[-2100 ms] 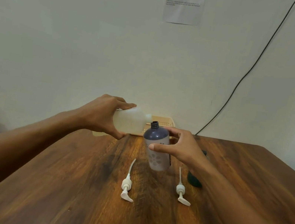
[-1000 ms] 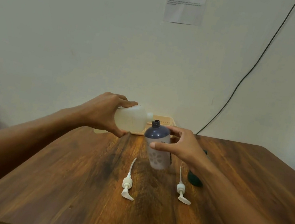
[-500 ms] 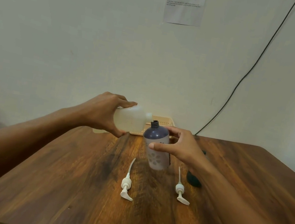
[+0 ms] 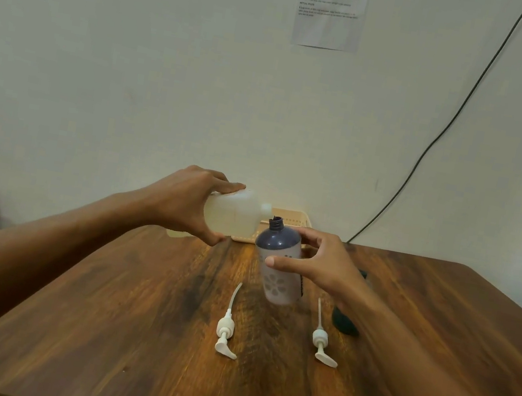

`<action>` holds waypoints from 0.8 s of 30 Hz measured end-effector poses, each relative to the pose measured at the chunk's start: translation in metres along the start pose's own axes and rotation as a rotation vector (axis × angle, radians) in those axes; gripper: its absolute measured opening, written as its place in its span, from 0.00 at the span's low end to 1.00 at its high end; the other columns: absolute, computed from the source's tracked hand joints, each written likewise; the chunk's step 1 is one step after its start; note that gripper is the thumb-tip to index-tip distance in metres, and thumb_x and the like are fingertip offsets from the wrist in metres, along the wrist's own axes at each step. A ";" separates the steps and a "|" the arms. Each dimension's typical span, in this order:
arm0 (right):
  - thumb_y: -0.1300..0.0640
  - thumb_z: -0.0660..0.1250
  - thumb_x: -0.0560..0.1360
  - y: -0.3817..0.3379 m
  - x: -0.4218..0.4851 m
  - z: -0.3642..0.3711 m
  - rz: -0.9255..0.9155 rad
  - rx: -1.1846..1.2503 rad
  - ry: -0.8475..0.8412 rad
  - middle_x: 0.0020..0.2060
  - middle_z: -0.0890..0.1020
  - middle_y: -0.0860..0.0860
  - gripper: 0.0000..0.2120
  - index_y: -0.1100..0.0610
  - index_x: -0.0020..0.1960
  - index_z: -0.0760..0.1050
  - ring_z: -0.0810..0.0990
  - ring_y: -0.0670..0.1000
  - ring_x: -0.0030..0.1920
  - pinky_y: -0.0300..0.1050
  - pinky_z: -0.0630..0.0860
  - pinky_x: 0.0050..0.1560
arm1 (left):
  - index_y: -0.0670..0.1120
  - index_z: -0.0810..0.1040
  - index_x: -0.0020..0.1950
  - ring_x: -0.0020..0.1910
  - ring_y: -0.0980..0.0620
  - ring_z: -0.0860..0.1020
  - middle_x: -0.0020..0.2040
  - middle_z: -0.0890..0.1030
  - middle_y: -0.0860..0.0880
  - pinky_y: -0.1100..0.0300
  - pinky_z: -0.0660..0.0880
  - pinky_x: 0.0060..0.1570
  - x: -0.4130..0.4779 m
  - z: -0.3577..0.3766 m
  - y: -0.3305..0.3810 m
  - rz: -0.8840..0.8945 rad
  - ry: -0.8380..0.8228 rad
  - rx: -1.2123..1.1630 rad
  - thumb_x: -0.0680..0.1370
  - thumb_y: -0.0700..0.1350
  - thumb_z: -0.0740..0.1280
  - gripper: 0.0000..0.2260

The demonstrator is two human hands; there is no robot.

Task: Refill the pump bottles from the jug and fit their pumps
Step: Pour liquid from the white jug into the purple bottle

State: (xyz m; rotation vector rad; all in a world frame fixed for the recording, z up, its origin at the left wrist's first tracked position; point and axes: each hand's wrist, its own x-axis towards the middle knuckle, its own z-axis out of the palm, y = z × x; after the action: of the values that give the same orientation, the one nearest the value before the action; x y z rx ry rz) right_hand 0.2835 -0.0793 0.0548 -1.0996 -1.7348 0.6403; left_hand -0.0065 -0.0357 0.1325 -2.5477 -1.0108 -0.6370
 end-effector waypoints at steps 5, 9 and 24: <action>0.40 0.85 0.61 -0.002 0.000 -0.001 0.002 -0.014 0.008 0.55 0.86 0.39 0.27 0.37 0.57 0.80 0.84 0.44 0.56 0.40 0.83 0.52 | 0.53 0.68 0.78 0.55 0.56 0.76 0.62 0.79 0.54 0.66 0.73 0.53 0.001 -0.002 0.002 0.000 -0.004 0.006 0.66 0.64 0.78 0.44; 0.40 0.84 0.61 -0.002 -0.001 0.000 -0.001 -0.014 0.013 0.56 0.86 0.40 0.28 0.37 0.58 0.79 0.83 0.44 0.56 0.41 0.83 0.53 | 0.53 0.68 0.79 0.55 0.56 0.76 0.62 0.78 0.54 0.67 0.72 0.52 0.002 -0.004 0.003 -0.005 -0.006 0.008 0.66 0.64 0.78 0.44; 0.36 0.83 0.58 -0.001 -0.002 0.000 -0.007 0.006 0.005 0.54 0.85 0.36 0.27 0.33 0.54 0.79 0.84 0.42 0.56 0.39 0.83 0.51 | 0.53 0.67 0.79 0.56 0.55 0.76 0.62 0.78 0.54 0.63 0.75 0.56 0.001 -0.002 0.004 -0.016 -0.022 0.009 0.66 0.64 0.78 0.44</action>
State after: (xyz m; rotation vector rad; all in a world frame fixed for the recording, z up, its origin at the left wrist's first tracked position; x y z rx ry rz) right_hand 0.2835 -0.0816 0.0554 -1.0893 -1.7311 0.6376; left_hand -0.0038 -0.0391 0.1341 -2.5473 -1.0396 -0.6083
